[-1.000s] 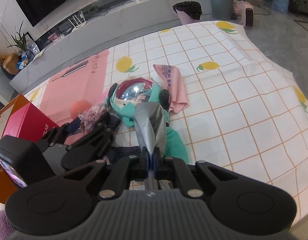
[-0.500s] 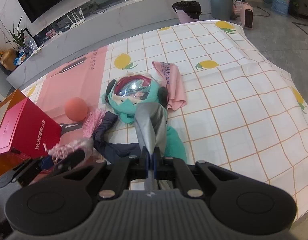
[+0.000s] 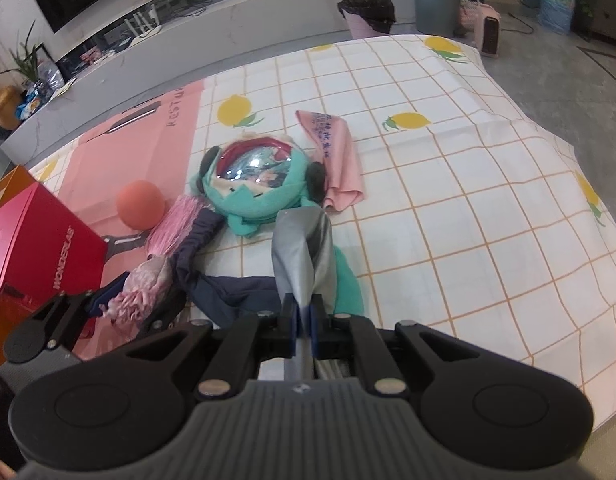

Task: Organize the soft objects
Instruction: 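Carry the pink pouch and grey cloth over the orange box with both grippers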

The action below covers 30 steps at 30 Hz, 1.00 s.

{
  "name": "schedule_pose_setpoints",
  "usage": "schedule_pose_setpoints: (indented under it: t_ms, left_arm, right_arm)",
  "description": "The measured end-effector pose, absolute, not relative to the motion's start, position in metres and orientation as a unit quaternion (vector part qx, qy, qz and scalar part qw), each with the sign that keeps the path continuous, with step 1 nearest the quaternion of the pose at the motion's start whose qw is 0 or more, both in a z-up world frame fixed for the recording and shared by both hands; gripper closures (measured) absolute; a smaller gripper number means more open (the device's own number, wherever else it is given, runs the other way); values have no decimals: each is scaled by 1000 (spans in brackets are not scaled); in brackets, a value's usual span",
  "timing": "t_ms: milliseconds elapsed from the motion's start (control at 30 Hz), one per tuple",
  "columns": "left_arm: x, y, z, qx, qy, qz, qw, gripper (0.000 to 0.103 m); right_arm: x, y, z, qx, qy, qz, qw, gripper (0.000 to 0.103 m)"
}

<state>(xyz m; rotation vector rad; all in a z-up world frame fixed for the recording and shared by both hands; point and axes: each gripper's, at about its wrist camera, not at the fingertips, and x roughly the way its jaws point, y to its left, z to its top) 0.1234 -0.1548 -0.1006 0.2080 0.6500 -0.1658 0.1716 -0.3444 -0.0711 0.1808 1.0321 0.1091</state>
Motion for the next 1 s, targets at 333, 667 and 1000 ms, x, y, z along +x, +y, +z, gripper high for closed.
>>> schedule_pose_setpoints:
  t_ms: [333,667,1000]
  left_arm:
    - [107,-138,-74,55,286,-93,952,64]
    - [104,-119,-10,9,255,-109,961,64]
    - [80,-93,61,30,180,-101,978,63]
  right_arm:
    - [169,-342,-68,80,489,56,867,99]
    - [165,-342,-65,76,479,43,874,100]
    - [171,-336,-67,56,481,11,875,100]
